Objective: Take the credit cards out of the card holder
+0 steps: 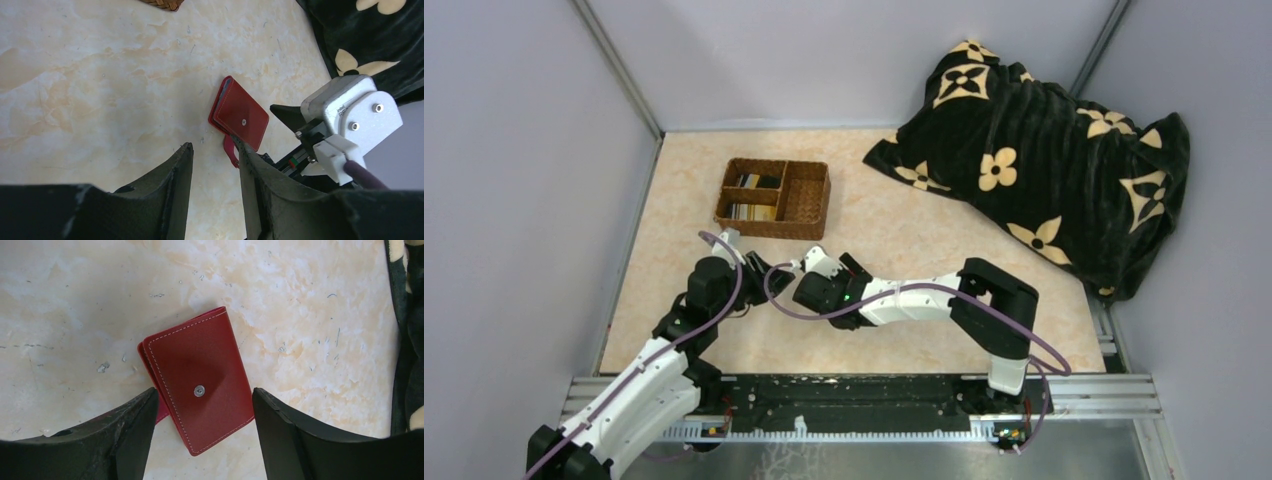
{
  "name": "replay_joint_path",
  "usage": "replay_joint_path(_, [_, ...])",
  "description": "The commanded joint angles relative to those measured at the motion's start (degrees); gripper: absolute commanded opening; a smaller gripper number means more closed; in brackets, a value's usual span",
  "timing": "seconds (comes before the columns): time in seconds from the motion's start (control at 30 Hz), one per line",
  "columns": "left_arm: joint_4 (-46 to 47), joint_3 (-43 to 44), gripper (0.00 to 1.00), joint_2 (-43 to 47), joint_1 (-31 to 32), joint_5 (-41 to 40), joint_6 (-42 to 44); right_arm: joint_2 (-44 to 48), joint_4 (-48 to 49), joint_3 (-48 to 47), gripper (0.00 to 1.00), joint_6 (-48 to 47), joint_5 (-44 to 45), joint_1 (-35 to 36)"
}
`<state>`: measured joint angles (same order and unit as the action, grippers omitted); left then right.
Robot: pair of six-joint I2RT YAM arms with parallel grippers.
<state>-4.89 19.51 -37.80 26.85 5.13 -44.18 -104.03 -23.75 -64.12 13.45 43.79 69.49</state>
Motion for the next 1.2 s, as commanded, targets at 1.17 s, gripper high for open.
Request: replay_joint_path(1.17, [1.6,-1.7,0.45,0.6,-0.3,0.8,-0.6,0.0,-4.7,-1.1,0.63,3.6,14.7,-2.3])
